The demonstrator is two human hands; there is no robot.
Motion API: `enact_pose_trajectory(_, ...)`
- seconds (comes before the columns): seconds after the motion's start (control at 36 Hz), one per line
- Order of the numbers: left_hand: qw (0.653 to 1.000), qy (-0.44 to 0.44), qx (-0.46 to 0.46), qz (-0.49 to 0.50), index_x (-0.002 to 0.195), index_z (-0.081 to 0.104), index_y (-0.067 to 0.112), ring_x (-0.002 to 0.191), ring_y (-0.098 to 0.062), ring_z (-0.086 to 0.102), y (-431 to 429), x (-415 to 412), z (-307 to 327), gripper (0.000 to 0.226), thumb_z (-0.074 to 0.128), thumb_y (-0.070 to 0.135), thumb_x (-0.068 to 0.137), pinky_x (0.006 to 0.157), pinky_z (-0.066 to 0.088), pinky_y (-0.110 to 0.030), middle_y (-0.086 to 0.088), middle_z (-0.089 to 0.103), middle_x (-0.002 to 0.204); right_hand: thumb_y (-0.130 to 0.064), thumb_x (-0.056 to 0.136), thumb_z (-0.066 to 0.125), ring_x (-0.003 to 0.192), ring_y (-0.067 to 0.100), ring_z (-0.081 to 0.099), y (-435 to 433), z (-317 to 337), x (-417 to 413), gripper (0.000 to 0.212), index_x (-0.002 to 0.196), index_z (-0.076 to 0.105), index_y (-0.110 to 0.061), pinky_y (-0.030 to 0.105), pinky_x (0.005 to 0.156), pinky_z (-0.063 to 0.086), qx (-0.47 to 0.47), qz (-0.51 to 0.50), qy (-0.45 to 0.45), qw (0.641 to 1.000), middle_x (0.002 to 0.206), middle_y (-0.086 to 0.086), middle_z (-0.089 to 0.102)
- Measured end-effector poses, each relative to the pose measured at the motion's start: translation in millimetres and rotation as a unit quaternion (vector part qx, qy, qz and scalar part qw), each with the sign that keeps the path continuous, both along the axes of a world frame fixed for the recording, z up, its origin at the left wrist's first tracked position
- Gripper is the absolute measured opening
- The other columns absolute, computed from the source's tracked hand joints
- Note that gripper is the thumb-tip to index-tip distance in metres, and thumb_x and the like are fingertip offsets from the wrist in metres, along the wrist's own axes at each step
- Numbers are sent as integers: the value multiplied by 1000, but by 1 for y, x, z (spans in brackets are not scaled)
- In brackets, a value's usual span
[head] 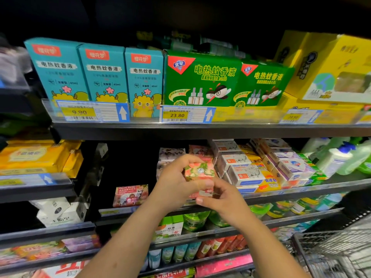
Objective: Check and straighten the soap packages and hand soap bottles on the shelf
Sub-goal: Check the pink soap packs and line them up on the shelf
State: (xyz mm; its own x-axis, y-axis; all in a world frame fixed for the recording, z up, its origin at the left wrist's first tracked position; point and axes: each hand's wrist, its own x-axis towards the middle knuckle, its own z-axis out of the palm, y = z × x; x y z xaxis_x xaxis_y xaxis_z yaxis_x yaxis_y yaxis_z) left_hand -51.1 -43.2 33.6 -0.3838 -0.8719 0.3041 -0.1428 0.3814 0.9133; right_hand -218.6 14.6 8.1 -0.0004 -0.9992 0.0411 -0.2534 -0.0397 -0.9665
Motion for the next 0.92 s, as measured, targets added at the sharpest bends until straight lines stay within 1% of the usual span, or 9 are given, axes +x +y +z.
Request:
enact_pose_trajectory(0.11,999,13,41,15,96,62,33,79,-2,61,-5,11,-3,44,89,14,67,69,53,-17,4,66,95,-25,61,88,84,14,70,4,10,-23,45,100,71,-14,25,70,56,-28,-59,-63,996,92,3,75)
enact_pose_trajectory(0.19,998,-28,54,4,97,61,39,79,-2,54,-4,14,-11,48,92,22,64,71,49,-17,10,62,97,-32,55,86,82,23,67,2,22,-34,42,95,76,-23,28,69,58,-59,-88,-96,990,87,16,69)
enact_pose_trajectory(0.25,997,-46,67,-11,104,59,40,80,-3,55,-2,10,-15,52,91,24,66,70,48,-15,10,61,102,-34,56,85,81,21,64,0,29,-33,36,91,76,-29,32,70,58,-88,-79,-89,989,85,10,68)
enact_pose_trajectory(0.33,995,-78,54,-34,108,57,34,78,9,57,3,-1,-19,52,90,23,69,67,44,-8,11,61,102,-35,55,86,82,15,68,-2,33,-24,38,91,75,-28,29,70,56,-125,-53,-57,989,90,1,74)
enact_pose_trajectory(0.5,996,-85,25,-14,100,64,26,83,-3,61,3,-7,-30,43,89,17,67,73,52,-23,8,64,95,-37,61,86,99,12,65,-3,29,-16,38,96,72,-35,17,82,49,-173,-11,112,978,104,-13,69)
enact_pose_trajectory(0.61,997,-24,70,26,99,62,35,83,0,64,-3,1,-25,49,88,7,68,71,54,-19,11,65,96,-20,66,92,95,12,69,-3,32,-30,40,102,73,-27,24,78,55,-130,-47,39,990,102,-5,74)
enact_pose_trajectory(0.72,978,114,174,-15,103,60,21,84,-14,67,-3,2,-12,48,77,-12,73,63,56,-26,1,67,89,-19,70,83,79,12,69,-4,34,-28,29,97,73,-15,22,69,53,-58,-94,-115,987,84,0,74)
enact_pose_trajectory(0.81,953,147,266,-7,108,59,13,64,-13,65,-1,-3,-1,28,74,11,85,46,47,-25,-1,70,80,-29,75,79,77,17,67,-6,35,-23,28,100,71,-18,28,60,51,26,-111,-179,977,88,6,72)
enact_pose_trajectory(0.92,904,108,414,11,93,66,11,49,-14,50,-5,-8,-1,27,68,38,89,38,31,-19,-9,65,70,-38,89,68,48,16,53,-8,35,-18,33,99,67,-6,25,43,38,184,-121,-116,968,65,8,64)
